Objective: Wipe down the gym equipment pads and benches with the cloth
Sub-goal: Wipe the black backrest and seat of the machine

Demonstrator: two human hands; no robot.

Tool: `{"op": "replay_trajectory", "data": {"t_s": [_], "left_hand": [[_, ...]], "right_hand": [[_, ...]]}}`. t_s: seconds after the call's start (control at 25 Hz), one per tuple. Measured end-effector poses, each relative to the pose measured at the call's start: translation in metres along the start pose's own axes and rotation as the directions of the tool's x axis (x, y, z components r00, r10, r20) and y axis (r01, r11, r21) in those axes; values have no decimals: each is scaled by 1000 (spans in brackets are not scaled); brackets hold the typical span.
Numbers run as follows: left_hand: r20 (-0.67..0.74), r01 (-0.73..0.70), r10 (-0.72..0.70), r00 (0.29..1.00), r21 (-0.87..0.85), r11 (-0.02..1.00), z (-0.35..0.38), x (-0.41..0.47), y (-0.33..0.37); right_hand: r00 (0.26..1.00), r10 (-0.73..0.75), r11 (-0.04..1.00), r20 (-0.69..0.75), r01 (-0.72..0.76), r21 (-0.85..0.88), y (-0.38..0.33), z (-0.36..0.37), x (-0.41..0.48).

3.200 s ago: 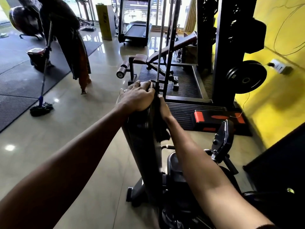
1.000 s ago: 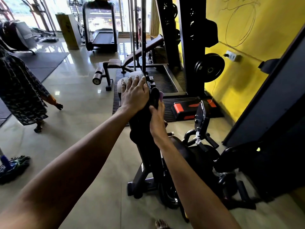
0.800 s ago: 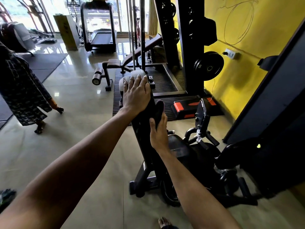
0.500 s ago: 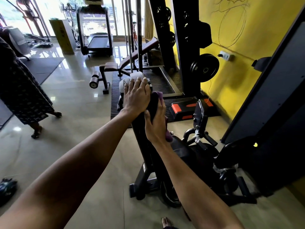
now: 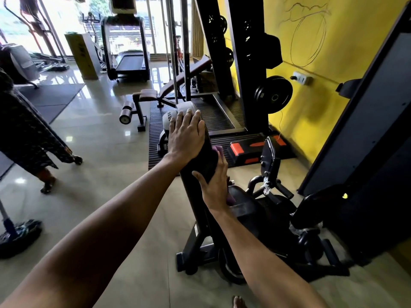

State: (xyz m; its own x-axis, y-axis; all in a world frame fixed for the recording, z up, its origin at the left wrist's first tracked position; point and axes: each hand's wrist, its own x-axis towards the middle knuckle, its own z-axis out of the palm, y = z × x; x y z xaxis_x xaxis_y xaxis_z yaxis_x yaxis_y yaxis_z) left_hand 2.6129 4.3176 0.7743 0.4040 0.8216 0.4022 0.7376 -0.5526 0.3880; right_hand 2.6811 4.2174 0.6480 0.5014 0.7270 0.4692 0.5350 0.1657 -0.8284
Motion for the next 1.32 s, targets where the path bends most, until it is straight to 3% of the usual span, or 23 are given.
{"op": "replay_trajectory", "data": {"t_s": [0.24, 0.36, 0.44, 0.52, 0.68, 0.84, 1.04, 1.2, 1.32], "left_hand": [[47, -57, 56, 997, 23, 998, -1, 3, -4], [61, -212, 205, 977, 165, 963, -5, 1, -3], [102, -364, 351, 931, 334, 869, -6, -1, 3], [206, -448, 400, 893, 488, 749, -8, 1, 13], [382, -488, 304, 873, 664, 567, -13, 10, 30], [500, -557, 250, 829, 699, 448, -11, 26, 43], [579, -581, 148, 802, 700, 415, -7, 38, 50], [608, -584, 76, 790, 711, 392, -6, 44, 52], [634, -597, 52, 772, 694, 402, -7, 48, 55]], "right_hand": [[993, -120, 992, 8, 120, -24, -36, -3, 43], [998, 18, 997, 57, -22, 70, -10, -3, 23], [986, 146, 966, 82, -160, 203, 13, -5, 2], [951, 283, 920, 122, -306, 245, 37, -9, -12], [831, 462, 825, 311, -531, 194, 71, -12, 8], [779, 444, 809, 443, -561, 177, 62, -16, 75], [809, 333, 819, 484, -503, 277, 43, -15, 80], [753, 415, 777, 510, -585, 231, 80, -21, 41], [681, 459, 768, 571, -627, 131, 104, -9, 75]]}}
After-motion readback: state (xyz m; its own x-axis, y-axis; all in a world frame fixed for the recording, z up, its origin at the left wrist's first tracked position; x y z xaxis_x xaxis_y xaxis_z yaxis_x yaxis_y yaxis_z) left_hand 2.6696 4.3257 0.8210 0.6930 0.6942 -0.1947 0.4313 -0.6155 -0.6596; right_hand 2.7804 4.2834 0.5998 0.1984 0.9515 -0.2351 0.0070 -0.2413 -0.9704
